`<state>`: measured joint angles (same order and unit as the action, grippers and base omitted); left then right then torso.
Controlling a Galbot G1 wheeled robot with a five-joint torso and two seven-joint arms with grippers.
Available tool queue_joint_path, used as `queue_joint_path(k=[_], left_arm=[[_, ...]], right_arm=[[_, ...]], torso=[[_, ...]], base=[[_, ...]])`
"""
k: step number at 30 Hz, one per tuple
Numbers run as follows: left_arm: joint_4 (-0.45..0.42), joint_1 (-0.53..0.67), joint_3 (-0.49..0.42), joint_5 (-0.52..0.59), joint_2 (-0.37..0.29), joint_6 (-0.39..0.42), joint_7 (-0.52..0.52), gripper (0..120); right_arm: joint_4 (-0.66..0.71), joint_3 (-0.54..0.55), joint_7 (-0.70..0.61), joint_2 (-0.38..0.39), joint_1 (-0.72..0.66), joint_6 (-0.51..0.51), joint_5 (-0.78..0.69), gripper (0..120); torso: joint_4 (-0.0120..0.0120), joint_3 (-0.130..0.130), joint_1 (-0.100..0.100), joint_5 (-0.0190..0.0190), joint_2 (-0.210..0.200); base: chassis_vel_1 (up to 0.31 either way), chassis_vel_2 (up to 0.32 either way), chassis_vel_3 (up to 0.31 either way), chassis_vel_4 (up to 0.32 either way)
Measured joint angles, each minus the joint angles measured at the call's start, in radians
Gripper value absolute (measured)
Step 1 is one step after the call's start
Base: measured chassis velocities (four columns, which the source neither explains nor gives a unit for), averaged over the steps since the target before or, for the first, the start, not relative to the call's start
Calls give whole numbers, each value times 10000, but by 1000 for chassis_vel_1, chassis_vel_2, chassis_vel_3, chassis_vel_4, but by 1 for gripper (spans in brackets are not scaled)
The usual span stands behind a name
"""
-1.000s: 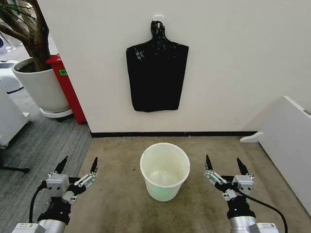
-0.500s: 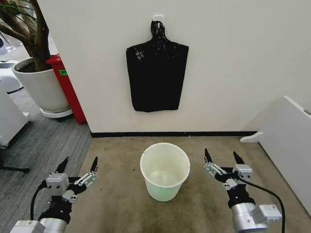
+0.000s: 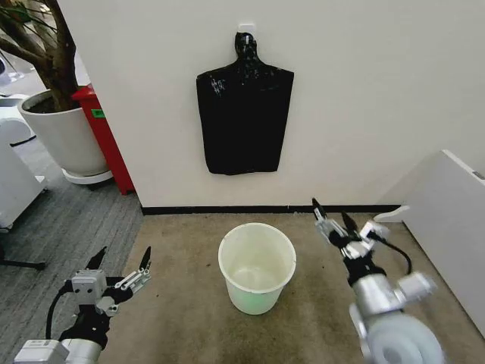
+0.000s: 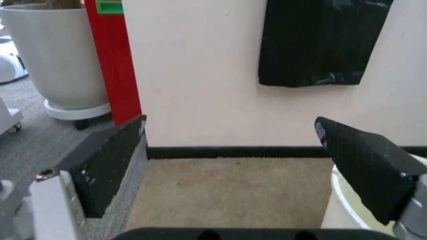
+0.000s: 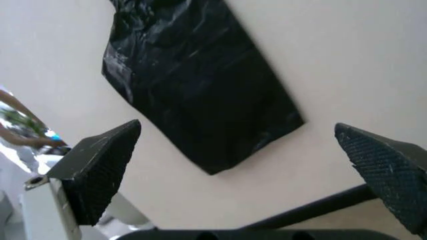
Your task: Place the garbage bag over the trash bin.
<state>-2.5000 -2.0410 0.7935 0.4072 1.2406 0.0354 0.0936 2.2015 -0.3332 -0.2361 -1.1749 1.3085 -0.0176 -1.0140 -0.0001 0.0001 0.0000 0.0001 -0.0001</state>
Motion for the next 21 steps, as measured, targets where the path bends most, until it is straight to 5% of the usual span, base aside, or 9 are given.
queue_joint_path(k=[1,4,10,15,17,18,21], left_arm=[[0,0,0,0,0,0,0,100],[0,-92,12,45,-12,31,25,100],[0,-425,28,168,41,126,67,100],[1,-408,51,229,12,136,71,100],[2,-44,281,771,-410,175,95,100],[-1,253,448,1122,-795,183,118,100],[0,458,535,1365,-1076,206,129,100]], right_arm=[[0,0,0,0,0,0,0,100],[-1461,1614,-1072,-473,-3170,184,-1762,100],[-2546,2352,-1829,-1707,-5368,407,-2870,100],[-3433,2681,-1921,-2399,-6317,440,-2885,100],[-3830,2737,-1897,-2604,-6586,440,-2808,100],[-4092,2741,-1863,-2736,-6735,440,-2774,100],[-4573,2648,-1832,-3032,-6982,440,-2791,100]], torso=[[0,0,0,0,0],[0,1,0,-4,0],[5,0,0,-5,-1],[7,0,0,-6,-1],[9,0,0,-5,0],[-12,-1,0,-9,0],[-6,0,0,-8,-1]], base=[[0,0,0,0],[0,0,0,0],[0,0,0,0],[0,0,0,0],[0,0,0,0],[0,0,0,0],[0,0,0,0]])
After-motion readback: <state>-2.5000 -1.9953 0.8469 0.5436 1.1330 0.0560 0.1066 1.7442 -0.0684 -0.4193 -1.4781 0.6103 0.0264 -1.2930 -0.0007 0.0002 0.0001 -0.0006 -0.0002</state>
